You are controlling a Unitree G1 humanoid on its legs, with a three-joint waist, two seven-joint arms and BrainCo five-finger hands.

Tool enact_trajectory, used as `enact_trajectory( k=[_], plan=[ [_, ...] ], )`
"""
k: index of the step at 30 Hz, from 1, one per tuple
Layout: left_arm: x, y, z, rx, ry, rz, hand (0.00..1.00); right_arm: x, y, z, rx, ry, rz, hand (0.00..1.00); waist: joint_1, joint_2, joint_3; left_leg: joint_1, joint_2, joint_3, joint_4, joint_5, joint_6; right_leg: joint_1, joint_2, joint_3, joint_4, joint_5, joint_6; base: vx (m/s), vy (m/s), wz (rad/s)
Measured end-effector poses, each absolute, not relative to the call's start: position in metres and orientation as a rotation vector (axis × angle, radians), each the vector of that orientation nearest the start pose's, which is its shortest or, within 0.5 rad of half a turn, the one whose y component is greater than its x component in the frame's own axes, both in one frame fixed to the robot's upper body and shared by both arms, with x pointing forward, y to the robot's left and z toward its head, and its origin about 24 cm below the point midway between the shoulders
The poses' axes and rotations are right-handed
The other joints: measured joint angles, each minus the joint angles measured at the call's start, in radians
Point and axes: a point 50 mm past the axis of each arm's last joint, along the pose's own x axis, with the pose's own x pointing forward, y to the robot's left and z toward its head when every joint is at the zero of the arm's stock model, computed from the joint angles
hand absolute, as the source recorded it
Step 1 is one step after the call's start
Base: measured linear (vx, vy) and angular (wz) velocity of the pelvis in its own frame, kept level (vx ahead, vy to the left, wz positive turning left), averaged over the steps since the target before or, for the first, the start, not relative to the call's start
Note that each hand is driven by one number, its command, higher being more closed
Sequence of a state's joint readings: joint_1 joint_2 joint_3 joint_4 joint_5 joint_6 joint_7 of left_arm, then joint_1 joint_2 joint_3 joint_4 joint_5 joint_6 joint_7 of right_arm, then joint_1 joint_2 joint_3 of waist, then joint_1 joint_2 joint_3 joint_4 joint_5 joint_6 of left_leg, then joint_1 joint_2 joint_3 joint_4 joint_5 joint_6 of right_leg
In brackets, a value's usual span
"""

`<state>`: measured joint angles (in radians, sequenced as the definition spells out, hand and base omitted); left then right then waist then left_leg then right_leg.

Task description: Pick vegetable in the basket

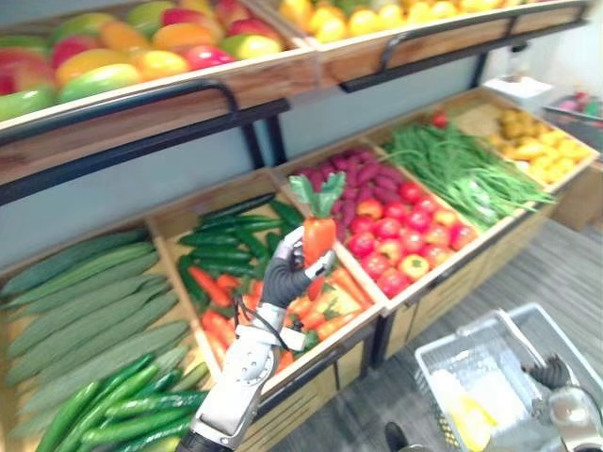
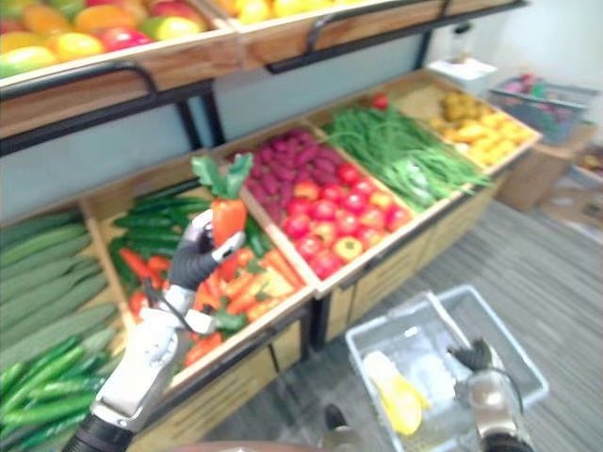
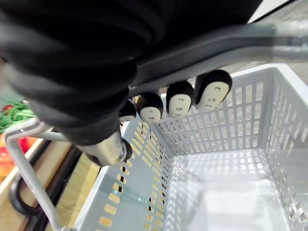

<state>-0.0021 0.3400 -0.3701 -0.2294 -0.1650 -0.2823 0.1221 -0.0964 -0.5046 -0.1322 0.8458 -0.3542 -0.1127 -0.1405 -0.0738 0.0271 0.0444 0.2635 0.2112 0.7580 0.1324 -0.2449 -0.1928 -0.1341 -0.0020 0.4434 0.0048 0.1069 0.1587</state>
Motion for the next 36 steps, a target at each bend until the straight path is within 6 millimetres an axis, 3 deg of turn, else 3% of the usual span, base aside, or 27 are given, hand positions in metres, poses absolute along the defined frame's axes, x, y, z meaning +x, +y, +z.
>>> enact_trajectory(
  k=[2, 5, 9, 14, 24, 28, 36],
  plan=[
    [0.227, 0.112, 0.103, 0.039, -0.402, -0.369, 1.00, 0.235, -0.316, -0.030, -0.841, 0.493, -0.184, 1.00, 0.003, -0.006, 0.005, 0.003, 0.016, 0.081, 0.061, -0.039, -0.005, -0.024, 0.028, 0.077, -0.001, 0.026, 0.008, -0.05, -0.014, -1.03],
    [0.227, 0.112, 0.103, 0.026, -0.393, -0.419, 1.00, 0.259, -0.287, -0.014, -0.905, 0.369, -0.053, 1.00, 0.007, -0.012, 0.014, 0.004, 0.042, 0.174, 0.141, -0.086, -0.017, -0.053, 0.067, 0.164, -0.002, 0.043, 0.015, -0.04, 0.003, -0.95],
    [0.225, 0.105, 0.106, 0.035, -0.395, -0.519, 1.00, 0.274, -0.260, 0.003, -0.939, 0.236, 0.057, 1.00, 0.028, -0.011, 0.029, 0.028, 0.074, 0.280, 0.204, -0.121, -0.036, -0.071, 0.118, 0.255, -0.001, 0.071, 0.021, -0.01, 0.034, -0.77],
    [0.225, 0.089, 0.115, 0.017, -0.437, -0.659, 1.00, 0.281, -0.238, 0.021, -0.971, 0.114, 0.148, 1.00, 0.022, -0.009, 0.040, 0.058, 0.099, 0.387, 0.240, -0.138, -0.059, -0.091, 0.179, 0.341, -0.002, 0.091, 0.023, 0.02, -0.002, -0.63],
    [0.203, 0.060, 0.099, 0.096, -0.371, -0.987, 1.00, 0.283, -0.232, 0.046, -1.075, 0.009, 0.278, 1.00, -0.003, -0.008, 0.055, 0.079, 0.148, 0.444, 0.297, -0.160, -0.077, -0.092, 0.232, 0.379, -0.001, 0.097, 0.023, 0.01, -0.063, -0.18],
    [0.196, 0.054, 0.082, 0.157, -0.300, -1.085, 1.00, 0.283, -0.235, 0.054, -1.060, -0.006, 0.295, 1.00, -0.004, -0.008, 0.055, 0.074, 0.158, 0.443, 0.310, -0.163, -0.076, -0.095, 0.234, 0.377, -0.001, 0.101, 0.020, 0.04, -0.052, 0.01],
    [0.192, 0.042, 0.036, 0.457, -0.214, -1.242, 1.00, 0.285, -0.226, 0.066, -1.020, -0.057, 0.346, 1.00, -0.013, -0.008, 0.055, 0.070, 0.160, 0.441, 0.311, -0.163, -0.077, -0.099, 0.233, 0.373, -0.001, 0.102, 0.021, 0.05, -0.031, 0.01]
  ],
)
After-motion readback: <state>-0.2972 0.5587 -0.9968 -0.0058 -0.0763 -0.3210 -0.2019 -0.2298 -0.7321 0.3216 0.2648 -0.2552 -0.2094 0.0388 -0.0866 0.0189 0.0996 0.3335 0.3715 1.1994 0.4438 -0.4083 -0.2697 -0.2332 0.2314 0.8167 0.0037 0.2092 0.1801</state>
